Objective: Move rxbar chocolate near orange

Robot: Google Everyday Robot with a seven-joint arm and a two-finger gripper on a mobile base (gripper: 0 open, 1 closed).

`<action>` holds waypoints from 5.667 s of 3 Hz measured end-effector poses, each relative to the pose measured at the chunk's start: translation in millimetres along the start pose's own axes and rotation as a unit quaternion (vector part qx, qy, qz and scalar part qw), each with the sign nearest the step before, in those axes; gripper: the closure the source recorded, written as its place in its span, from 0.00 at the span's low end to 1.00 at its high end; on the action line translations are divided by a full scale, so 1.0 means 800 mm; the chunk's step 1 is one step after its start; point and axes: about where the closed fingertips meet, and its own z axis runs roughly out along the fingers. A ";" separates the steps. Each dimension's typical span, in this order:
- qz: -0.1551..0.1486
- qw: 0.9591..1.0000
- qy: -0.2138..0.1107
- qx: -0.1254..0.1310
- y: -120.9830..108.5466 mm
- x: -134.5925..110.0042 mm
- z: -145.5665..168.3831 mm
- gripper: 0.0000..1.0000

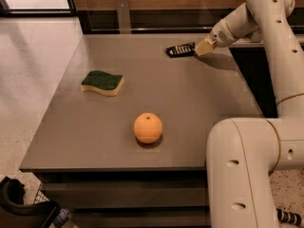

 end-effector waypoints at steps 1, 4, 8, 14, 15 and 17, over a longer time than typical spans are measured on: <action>-0.006 1.000 0.012 0.027 -0.010 0.000 -0.023 1.00; -0.017 0.992 0.036 0.121 -0.031 -0.003 -0.146 1.00; -0.008 0.971 0.070 0.228 -0.001 -0.028 -0.256 1.00; -0.018 0.963 0.092 0.253 -0.010 -0.011 -0.267 0.86; -0.018 0.963 0.088 0.255 -0.014 -0.013 -0.262 0.62; -0.020 0.963 0.081 0.256 -0.023 -0.015 -0.250 0.08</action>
Offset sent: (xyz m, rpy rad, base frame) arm -0.0011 -0.0800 0.0839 -0.1468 -0.1322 -0.1267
